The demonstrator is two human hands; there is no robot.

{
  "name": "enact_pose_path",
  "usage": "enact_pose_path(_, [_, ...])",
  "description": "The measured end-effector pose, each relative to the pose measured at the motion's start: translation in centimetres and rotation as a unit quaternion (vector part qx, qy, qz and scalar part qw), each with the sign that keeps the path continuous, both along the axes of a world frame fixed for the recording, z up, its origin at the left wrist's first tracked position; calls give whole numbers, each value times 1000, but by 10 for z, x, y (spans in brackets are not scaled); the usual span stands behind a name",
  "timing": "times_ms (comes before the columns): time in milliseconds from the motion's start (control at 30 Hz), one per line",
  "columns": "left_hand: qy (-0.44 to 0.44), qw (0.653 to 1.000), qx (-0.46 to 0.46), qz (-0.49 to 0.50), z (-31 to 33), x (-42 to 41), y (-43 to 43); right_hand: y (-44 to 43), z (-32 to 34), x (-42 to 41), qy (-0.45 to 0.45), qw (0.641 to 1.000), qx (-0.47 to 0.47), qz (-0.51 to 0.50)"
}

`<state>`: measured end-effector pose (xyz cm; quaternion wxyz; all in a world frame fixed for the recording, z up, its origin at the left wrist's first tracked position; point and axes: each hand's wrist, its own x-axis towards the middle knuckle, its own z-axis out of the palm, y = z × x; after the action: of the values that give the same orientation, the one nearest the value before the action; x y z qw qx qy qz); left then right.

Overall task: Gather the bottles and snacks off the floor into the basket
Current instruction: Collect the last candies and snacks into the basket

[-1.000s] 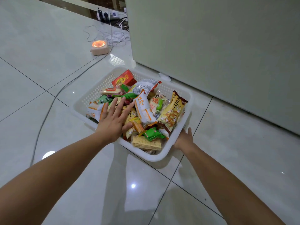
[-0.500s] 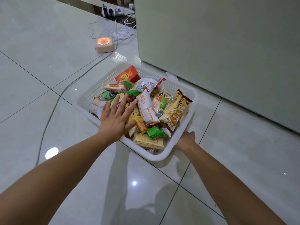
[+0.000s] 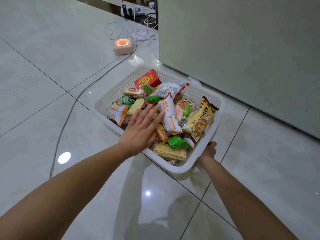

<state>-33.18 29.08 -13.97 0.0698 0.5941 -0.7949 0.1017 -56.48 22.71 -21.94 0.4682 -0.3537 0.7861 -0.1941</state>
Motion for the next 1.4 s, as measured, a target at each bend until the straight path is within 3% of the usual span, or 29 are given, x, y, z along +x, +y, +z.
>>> enact_pose_path(100, [-19,995,-20,-98,-1,-2,7,2,-3,-6,64,993,-23,98])
enact_pose_path(133, [-21,994,-31,-107,-1,-2,9,1,-2,-9,129,975,-34,178])
enact_pose_path(200, [-34,991,-55,-116,0,-1,7,-1,-3,-17,261,904,-55,334])
enact_pose_path(233, [-47,988,-64,-131,0,-1,6,-3,-4,-20,290,881,-55,370])
enact_pose_path(433, [-109,937,-53,-327,0,-8,7,-5,-6,-25,380,798,-52,465])
enact_pose_path(667, [-182,907,-112,-364,7,-17,6,-10,-5,-30,450,721,-94,519])
enact_pose_path(967, [-168,938,-100,-285,22,-9,2,-11,-7,-42,455,714,-85,525])
enact_pose_path(1067, [-155,943,-107,-275,37,-9,-6,-8,-2,-48,436,732,-100,514])
enact_pose_path(1300, [-189,926,-99,-311,30,-12,5,18,-2,-89,454,734,-135,486])
enact_pose_path(1400, [-218,926,-49,-305,7,-14,24,24,-10,-103,412,787,-142,437])
